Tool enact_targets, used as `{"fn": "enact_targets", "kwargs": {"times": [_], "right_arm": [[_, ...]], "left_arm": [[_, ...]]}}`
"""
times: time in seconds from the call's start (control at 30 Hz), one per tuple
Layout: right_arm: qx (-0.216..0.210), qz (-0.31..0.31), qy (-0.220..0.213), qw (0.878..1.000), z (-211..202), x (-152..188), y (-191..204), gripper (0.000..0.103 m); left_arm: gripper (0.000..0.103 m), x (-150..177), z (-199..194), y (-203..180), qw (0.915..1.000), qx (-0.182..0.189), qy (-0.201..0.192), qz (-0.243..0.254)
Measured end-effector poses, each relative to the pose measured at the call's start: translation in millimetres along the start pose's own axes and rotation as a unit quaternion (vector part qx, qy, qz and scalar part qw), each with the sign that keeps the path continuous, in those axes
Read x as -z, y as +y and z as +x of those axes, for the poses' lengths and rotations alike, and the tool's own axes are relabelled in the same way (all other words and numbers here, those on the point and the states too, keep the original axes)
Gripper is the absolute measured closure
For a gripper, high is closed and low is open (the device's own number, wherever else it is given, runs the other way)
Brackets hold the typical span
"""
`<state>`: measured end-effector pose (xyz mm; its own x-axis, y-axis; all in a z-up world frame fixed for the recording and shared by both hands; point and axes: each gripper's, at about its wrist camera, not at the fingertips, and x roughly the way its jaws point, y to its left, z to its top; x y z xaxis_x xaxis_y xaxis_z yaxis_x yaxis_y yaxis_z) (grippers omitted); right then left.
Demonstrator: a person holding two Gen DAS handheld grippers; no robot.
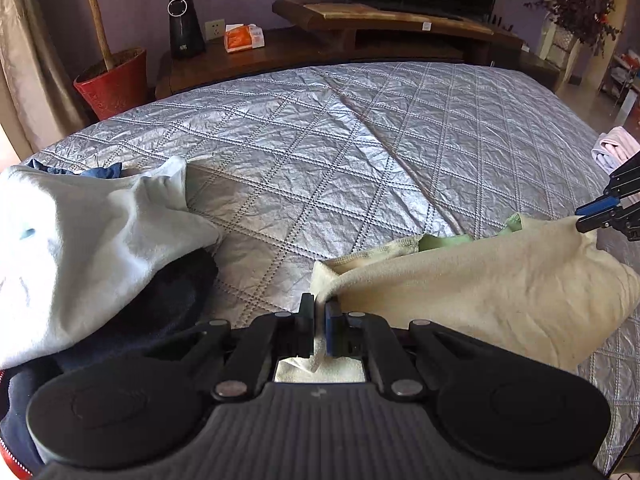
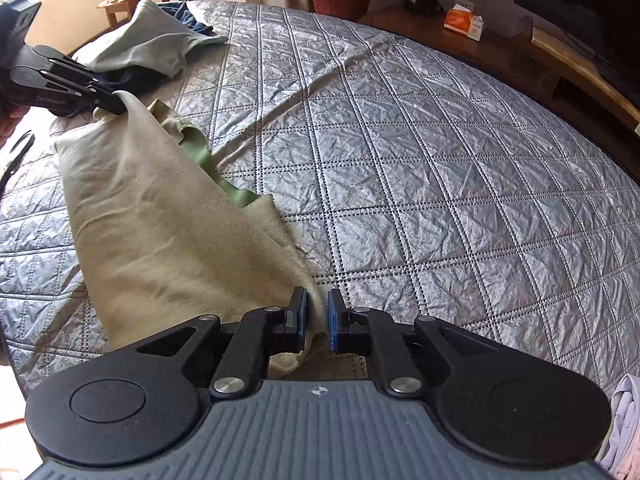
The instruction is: Fold clothes
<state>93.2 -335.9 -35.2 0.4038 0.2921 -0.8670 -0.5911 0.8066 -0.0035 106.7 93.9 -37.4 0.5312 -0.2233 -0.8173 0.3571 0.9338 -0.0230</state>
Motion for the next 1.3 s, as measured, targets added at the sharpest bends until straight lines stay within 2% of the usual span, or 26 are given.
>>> {"fn": "enact_targets", "kwargs": {"times": [0.23, 0.27, 0.33, 0.4, 0.53, 0.63, 0.7, 0.77, 0.83, 0.9, 0.93, 1.0, 1.1, 1.17, 1.23, 1.3], "right_arm": [[0.033, 0.006, -0.026, 0.999, 6, 6, 5, 0.092], [0.035, 0.016, -0.039, 0.999, 1, 6, 5, 0.096], [0.037, 0.042, -0.070, 0.996, -12, 5, 4, 0.096], [0.041, 0.059, -0.084, 0.994, -15, 7, 1, 0.097], [0.044, 0.106, -0.107, 0.988, -13, 14, -8, 0.097], [0.078, 0.105, -0.092, 0.987, 0, 18, -4, 0.097], [0.103, 0.100, -0.081, 0.986, 10, 21, -2, 0.093], [0.140, 0.089, -0.083, 0.983, 9, 20, 4, 0.090], [0.179, 0.085, -0.095, 0.976, 2, 21, 6, 0.081], [0.200, 0.099, -0.121, 0.967, -13, 22, 7, 0.078], [0.211, 0.102, -0.135, 0.963, -20, 22, 10, 0.078], [0.209, 0.097, -0.164, 0.959, -33, 18, 26, 0.075], [0.161, 0.059, -0.180, 0.969, -32, 7, 64, 0.073], [0.118, 0.039, -0.179, 0.976, -19, -2, 88, 0.073], [0.064, 0.040, -0.174, 0.982, -5, -11, 101, 0.073], [0.048, 0.026, -0.171, 0.984, 9, -19, 112, 0.073]], "left_arm": [[0.098, 4, 8, -1, 0.9988, -0.021, -0.029, -0.035], [0.098, 4, 5, -1, 0.9982, -0.024, -0.039, -0.039], [0.098, 1, -2, -4, 0.9969, -0.031, -0.059, -0.042], [0.098, -4, -12, -9, 0.9956, -0.034, -0.081, -0.032], [0.098, -9, -3, -6, 0.9944, -0.033, -0.084, -0.055], [0.096, -7, 17, 6, 0.9934, -0.026, -0.054, -0.097], [0.092, -3, 26, 8, 0.9929, -0.032, -0.049, -0.104], [0.092, 1, 24, 6, 0.9929, -0.042, -0.064, -0.091], [0.088, 2, 16, 1, 0.9925, -0.062, -0.088, -0.058], [0.073, 1, 4, 4, 0.9883, -0.085, -0.116, -0.051], [0.070, 1, -3, 8, 0.9846, -0.097, -0.131, -0.063], [0.068, 1, -16, 20, 0.9741, -0.121, -0.162, -0.102], [0.072, 4, -36, 25, 0.9659, -0.123, -0.180, -0.140], [0.072, 8, -43, 12, 0.9713, -0.084, -0.181, -0.130], [0.072, 12, -37, -16, 0.9827, -0.042, -0.165, -0.074], [0.071, 14, -25, -44, 0.9888, -0.013, -0.148, -0.016]]}}
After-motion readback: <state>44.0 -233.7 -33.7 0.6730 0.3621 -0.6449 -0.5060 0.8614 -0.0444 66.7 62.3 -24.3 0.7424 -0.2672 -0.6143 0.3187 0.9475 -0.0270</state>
